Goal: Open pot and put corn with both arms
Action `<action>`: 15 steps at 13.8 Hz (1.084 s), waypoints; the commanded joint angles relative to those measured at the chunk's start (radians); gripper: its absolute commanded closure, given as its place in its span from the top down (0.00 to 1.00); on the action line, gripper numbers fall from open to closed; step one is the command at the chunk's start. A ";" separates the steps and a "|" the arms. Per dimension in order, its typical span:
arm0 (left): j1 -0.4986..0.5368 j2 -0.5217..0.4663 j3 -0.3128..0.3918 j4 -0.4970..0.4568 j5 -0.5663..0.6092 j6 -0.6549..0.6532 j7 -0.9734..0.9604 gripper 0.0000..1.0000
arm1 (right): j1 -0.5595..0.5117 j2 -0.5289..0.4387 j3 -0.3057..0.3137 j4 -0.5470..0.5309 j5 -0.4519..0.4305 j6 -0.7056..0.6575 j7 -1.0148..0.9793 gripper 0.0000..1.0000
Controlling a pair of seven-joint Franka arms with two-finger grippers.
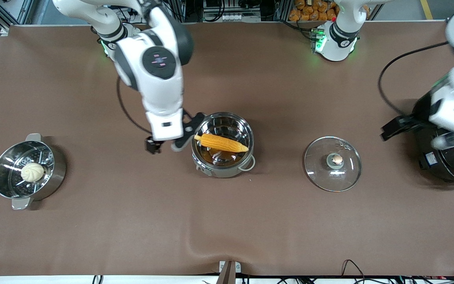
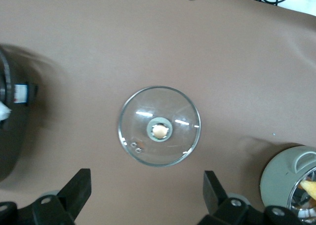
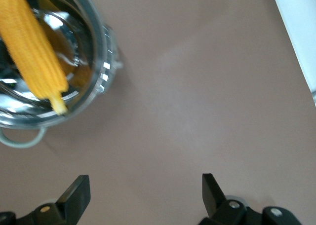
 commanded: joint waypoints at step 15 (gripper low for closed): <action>-0.057 -0.121 0.100 0.024 0.011 -0.198 0.202 1.00 | -0.601 -0.383 0.019 -0.088 0.212 -0.340 0.279 1.00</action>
